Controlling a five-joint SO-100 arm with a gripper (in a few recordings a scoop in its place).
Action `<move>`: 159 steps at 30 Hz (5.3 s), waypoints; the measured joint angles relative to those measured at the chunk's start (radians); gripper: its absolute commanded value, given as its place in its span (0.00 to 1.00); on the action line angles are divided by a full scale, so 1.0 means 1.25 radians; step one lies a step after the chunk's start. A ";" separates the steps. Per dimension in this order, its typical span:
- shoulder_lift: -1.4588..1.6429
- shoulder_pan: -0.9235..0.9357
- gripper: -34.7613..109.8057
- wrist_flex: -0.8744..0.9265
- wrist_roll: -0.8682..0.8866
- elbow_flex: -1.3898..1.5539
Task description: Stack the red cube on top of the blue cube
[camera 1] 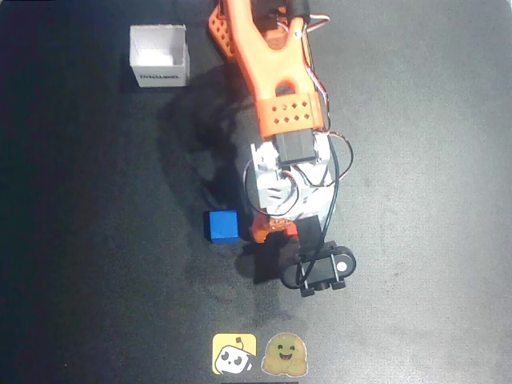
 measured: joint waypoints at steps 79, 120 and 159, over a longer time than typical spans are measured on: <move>0.125 0.188 0.24 0.204 0.076 0.017; -0.043 0.250 0.24 0.150 0.087 -0.087; -0.026 0.244 0.41 0.153 0.063 -0.034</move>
